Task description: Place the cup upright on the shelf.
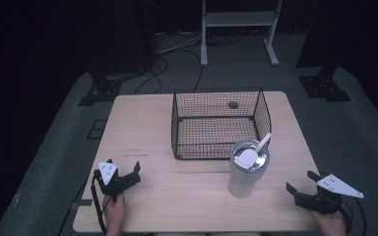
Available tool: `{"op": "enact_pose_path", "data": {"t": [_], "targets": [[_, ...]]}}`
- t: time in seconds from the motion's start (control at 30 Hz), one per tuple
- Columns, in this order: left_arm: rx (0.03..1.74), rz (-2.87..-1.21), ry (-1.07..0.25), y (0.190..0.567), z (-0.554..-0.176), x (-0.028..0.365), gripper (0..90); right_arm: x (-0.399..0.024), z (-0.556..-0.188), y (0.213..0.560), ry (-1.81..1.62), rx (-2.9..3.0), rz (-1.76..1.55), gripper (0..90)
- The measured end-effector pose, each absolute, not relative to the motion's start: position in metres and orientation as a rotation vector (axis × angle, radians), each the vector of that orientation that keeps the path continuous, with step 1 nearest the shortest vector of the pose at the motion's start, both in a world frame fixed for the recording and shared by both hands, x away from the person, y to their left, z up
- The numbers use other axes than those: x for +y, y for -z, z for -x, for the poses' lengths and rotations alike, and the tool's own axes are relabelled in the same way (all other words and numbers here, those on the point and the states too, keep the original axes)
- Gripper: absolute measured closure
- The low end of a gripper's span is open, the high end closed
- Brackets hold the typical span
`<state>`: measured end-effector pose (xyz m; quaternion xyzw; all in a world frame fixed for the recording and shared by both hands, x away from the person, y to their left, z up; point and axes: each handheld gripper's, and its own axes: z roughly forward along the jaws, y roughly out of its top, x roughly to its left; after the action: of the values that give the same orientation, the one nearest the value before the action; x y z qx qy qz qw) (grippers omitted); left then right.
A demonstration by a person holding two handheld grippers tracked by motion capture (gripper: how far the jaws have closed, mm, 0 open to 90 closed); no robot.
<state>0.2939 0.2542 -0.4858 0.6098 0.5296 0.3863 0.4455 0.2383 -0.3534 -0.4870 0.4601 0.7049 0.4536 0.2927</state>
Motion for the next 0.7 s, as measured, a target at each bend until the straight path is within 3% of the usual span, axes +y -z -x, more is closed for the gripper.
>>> {"op": "enact_pose_path", "data": {"t": [0.7], "targets": [[1.302,-1.506,-0.96,0.486,-0.292,0.254,0.0,-0.327,-0.226,0.448,-1.27,2.03,-0.994,8.4]]}}
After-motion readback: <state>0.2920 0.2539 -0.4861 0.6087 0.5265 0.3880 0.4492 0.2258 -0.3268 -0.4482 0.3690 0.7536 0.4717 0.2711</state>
